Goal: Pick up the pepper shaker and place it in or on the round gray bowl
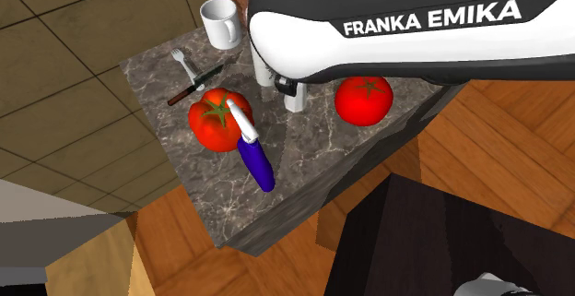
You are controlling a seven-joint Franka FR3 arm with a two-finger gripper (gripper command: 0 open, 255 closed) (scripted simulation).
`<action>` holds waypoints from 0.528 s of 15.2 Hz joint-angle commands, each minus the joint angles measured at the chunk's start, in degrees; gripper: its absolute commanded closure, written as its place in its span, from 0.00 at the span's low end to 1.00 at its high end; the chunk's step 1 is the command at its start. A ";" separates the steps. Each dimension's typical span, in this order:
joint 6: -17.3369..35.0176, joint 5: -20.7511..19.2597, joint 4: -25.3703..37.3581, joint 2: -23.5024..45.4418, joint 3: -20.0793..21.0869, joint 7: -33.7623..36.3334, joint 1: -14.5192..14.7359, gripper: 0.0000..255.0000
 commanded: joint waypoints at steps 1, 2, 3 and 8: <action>-1.51 -0.17 0.86 -0.65 -0.01 0.02 0.04 1.00; -2.24 -0.23 1.33 -0.93 -0.01 0.02 0.06 1.00; -2.97 -0.29 1.80 -1.19 -0.01 0.02 0.08 1.00; -6.64 -0.53 4.36 -2.34 0.02 -0.02 0.17 1.00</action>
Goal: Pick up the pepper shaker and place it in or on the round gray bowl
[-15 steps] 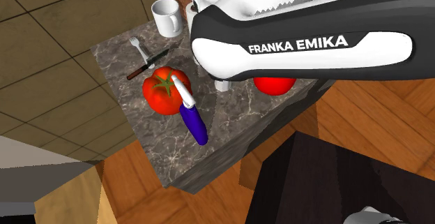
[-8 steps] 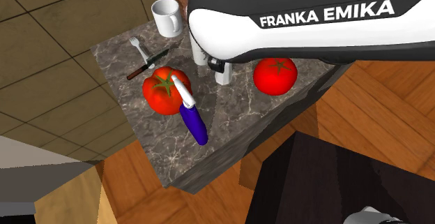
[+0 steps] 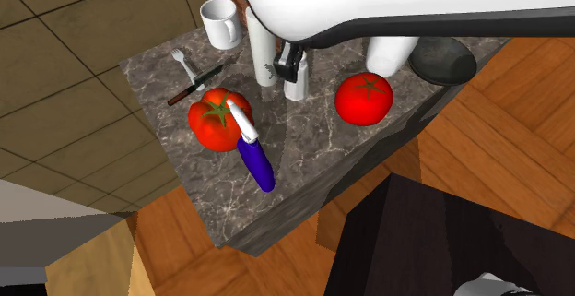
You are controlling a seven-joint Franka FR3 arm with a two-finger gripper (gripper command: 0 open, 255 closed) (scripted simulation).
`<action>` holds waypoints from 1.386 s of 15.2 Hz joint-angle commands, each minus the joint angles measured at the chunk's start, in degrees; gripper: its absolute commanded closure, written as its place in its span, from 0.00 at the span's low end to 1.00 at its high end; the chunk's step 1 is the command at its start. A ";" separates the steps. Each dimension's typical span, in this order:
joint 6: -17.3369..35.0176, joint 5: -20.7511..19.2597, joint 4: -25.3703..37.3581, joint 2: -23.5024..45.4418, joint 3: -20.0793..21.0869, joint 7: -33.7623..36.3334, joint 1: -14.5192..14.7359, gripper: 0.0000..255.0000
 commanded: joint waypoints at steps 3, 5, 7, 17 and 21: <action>-0.46 -0.45 -1.36 -2.06 -1.08 -2.11 -1.14 1.00; -0.12 -0.82 -3.02 -3.63 -2.26 -4.34 -2.36 1.00; 0.14 -1.17 -4.41 -5.02 -3.48 -6.64 -3.60 1.00; 0.60 -2.14 -7.40 -8.85 -10.50 -19.42 -9.80 1.00; 0.49 -1.78 -6.78 -8.75 -13.59 -25.18 -12.27 1.00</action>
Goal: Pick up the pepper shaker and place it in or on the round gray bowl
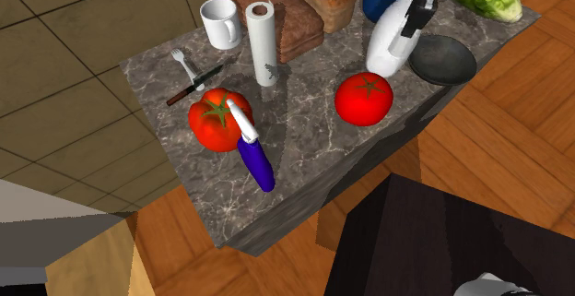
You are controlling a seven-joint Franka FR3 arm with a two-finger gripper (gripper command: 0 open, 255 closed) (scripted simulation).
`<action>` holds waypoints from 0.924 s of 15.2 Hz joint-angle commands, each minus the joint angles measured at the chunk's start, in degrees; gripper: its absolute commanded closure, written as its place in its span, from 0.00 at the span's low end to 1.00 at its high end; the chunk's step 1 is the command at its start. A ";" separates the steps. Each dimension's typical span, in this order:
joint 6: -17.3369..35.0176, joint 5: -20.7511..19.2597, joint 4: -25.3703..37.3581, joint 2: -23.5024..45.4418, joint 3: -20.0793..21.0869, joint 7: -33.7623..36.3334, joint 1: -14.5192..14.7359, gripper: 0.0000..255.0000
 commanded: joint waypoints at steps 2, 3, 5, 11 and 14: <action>-0.08 0.53 0.80 0.46 -2.39 -4.63 -1.85 1.00; -0.15 0.82 1.25 0.78 -3.20 -6.19 -2.46 1.00; -0.33 1.58 2.34 1.64 -4.82 -9.40 -3.70 1.00; -1.33 5.45 7.22 6.04 -9.54 -19.77 -7.74 1.00; -1.14 7.48 8.81 8.33 -10.88 -23.54 -9.44 1.00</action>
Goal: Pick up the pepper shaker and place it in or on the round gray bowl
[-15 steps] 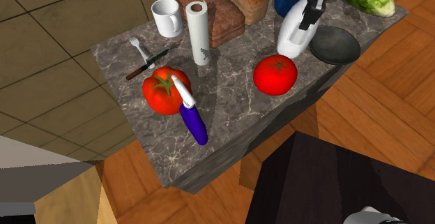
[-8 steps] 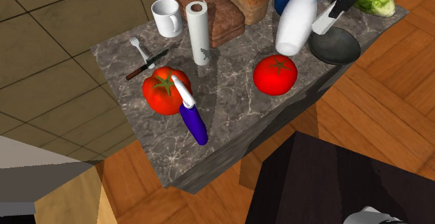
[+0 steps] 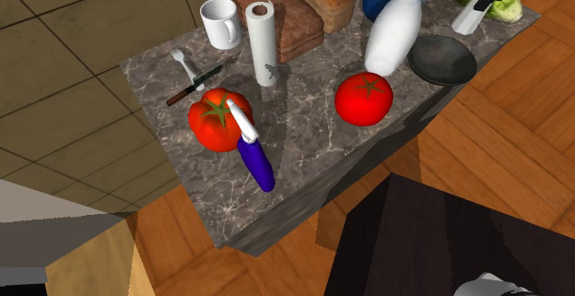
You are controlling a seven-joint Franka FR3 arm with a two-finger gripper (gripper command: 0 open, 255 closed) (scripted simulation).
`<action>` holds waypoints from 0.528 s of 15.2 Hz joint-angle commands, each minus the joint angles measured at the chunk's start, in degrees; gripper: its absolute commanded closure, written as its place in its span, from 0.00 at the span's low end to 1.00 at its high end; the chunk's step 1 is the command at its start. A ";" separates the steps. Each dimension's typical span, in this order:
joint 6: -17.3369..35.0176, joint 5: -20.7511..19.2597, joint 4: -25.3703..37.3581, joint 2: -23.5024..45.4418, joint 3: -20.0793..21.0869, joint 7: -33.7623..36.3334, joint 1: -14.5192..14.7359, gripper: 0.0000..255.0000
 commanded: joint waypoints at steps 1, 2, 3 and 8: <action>1.06 0.52 -0.61 0.56 -0.27 -0.97 -0.40 1.00; 1.79 0.70 -1.18 0.79 -0.27 -1.09 -0.43 1.00; 2.53 0.89 -1.73 1.03 -0.27 -1.21 -0.47 1.00; 6.16 2.08 -4.28 2.46 -0.20 -1.99 -0.70 1.00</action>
